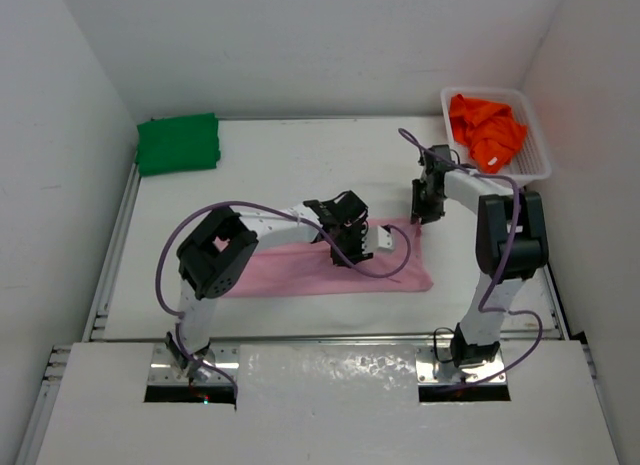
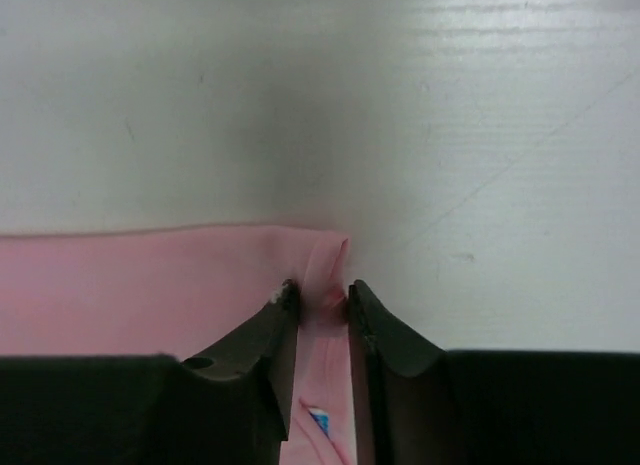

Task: Fold and stack the t-shirts
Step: Fold the other side of the tshirt into a rectangle

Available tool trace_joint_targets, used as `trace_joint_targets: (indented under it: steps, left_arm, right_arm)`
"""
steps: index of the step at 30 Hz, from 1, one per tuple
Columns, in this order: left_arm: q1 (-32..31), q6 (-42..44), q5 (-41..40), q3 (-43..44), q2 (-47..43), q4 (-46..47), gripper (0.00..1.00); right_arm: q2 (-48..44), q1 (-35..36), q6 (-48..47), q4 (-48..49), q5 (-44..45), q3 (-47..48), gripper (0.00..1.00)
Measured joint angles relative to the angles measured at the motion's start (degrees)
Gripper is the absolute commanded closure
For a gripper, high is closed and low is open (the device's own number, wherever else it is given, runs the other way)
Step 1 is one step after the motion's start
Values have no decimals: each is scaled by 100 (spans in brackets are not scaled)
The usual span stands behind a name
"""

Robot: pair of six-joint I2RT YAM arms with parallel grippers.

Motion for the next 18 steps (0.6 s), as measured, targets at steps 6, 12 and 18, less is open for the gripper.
trace_joint_targets:
  steps: [6, 12, 18]
  left_arm:
    - [9, -28, -74, -195, 0, 184, 100]
    - [11, 177, 125, -195, 0, 160, 100]
    - [11, 160, 111, -142, 0, -13, 53]
  right_arm:
    - [553, -2, -70, 101, 33, 400, 100]
    - [815, 9, -68, 234, -7, 787, 99]
    - [1054, 11, -179, 254, -155, 1121, 60]
